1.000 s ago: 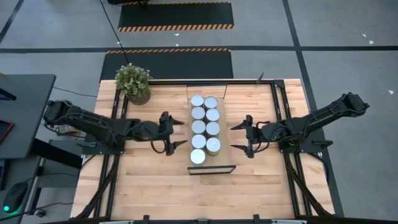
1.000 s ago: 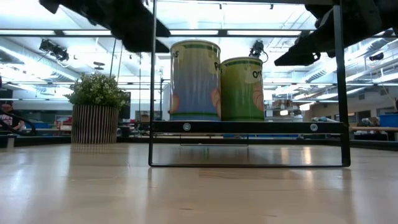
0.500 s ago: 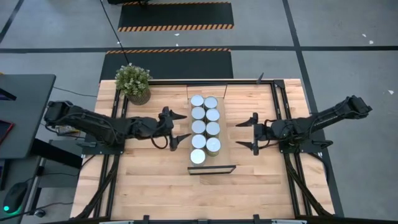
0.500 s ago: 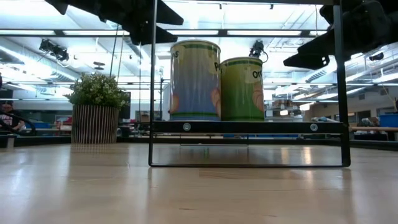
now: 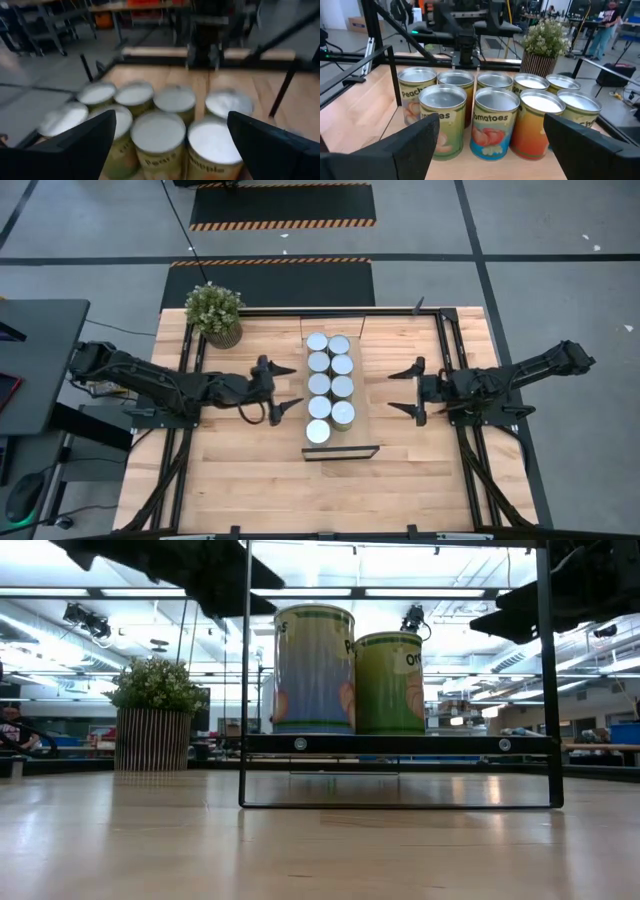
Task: Pick and place cans onto a shelf
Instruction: Return to Home Position
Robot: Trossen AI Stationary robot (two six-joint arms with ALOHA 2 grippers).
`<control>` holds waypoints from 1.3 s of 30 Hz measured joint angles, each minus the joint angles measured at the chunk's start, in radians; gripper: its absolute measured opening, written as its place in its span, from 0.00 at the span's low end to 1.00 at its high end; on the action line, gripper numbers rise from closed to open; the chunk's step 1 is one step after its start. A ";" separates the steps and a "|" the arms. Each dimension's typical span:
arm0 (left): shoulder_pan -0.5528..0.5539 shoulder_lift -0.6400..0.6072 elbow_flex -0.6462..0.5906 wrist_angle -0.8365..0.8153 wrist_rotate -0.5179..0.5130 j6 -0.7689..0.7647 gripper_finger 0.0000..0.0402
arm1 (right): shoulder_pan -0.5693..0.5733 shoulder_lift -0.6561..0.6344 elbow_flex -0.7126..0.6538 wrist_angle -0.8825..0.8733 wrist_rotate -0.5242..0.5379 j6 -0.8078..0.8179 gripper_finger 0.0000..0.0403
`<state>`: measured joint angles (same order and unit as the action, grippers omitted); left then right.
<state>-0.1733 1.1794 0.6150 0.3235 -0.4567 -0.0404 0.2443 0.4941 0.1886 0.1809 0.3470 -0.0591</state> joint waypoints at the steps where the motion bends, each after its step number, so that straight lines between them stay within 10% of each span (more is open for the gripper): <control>1: 0.005 -0.028 -0.017 0.013 -0.002 0.000 0.96 | 0.000 -0.019 0.000 -0.019 0.000 -0.002 0.91; 19: 0.072 -0.602 -0.502 0.209 -0.003 -0.017 0.96 | 0.000 -0.298 0.000 -0.193 0.001 -0.014 0.91; 39: 0.071 -0.991 -0.550 -0.040 -0.017 0.054 0.96 | -0.002 -0.491 -0.092 -0.163 0.058 0.029 0.91</control>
<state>-0.1020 0.1883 0.0655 0.2833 -0.4737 0.0134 0.2420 0.0034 0.0971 0.0175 0.4050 -0.0297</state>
